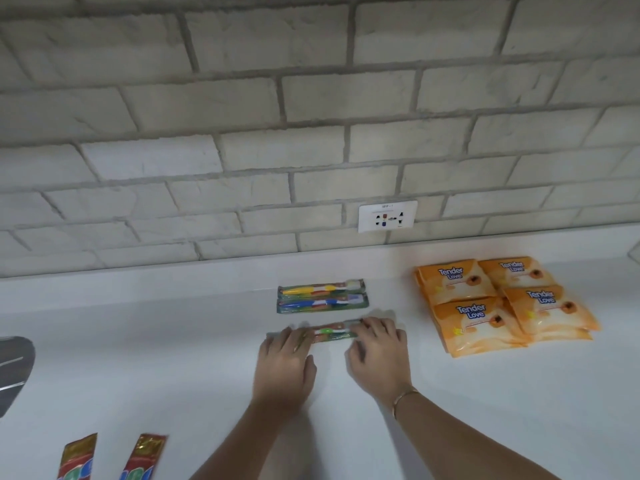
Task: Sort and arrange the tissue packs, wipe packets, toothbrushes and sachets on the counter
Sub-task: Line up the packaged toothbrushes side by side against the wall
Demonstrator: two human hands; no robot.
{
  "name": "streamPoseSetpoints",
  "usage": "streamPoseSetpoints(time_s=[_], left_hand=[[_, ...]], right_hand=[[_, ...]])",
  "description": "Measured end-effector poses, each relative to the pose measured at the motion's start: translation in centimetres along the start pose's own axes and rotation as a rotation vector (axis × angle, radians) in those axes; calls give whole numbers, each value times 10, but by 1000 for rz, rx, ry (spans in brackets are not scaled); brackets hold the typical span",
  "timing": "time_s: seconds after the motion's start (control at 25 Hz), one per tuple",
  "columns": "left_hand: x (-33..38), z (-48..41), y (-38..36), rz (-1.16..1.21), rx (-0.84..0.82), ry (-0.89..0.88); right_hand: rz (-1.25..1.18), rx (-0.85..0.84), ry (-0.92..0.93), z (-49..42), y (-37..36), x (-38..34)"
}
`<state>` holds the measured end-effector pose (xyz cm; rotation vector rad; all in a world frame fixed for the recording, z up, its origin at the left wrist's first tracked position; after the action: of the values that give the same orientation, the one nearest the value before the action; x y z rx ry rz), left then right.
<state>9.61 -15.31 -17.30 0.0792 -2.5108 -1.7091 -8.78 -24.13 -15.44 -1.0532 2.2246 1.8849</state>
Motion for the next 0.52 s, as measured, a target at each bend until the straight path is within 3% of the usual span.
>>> streamPoseSetpoints(time_s=[0.16, 0.32, 0.52], left_hand=[[-6, -11, -3, 122, -64, 85], [-17, -11, 2, 295, -48, 374], [-17, -10, -1, 179, -35, 356]], right_hand=[[61, -29, -44, -2, -1, -1], [85, -33, -58, -5, -1, -4], [108, -55, -65, -6, -2, -4]])
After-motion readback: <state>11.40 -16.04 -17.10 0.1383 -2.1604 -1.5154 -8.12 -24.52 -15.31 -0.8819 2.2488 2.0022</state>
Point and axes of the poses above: each hand's wrist, its own z-axis away from the middle knuckle, its own y-axis out of the back of the hand, x = y × z, the point moved 3 cm from there along -z, towards the middle knuckle, and after that the axes turned 6 degrees about -z, right-handed, at the moved point
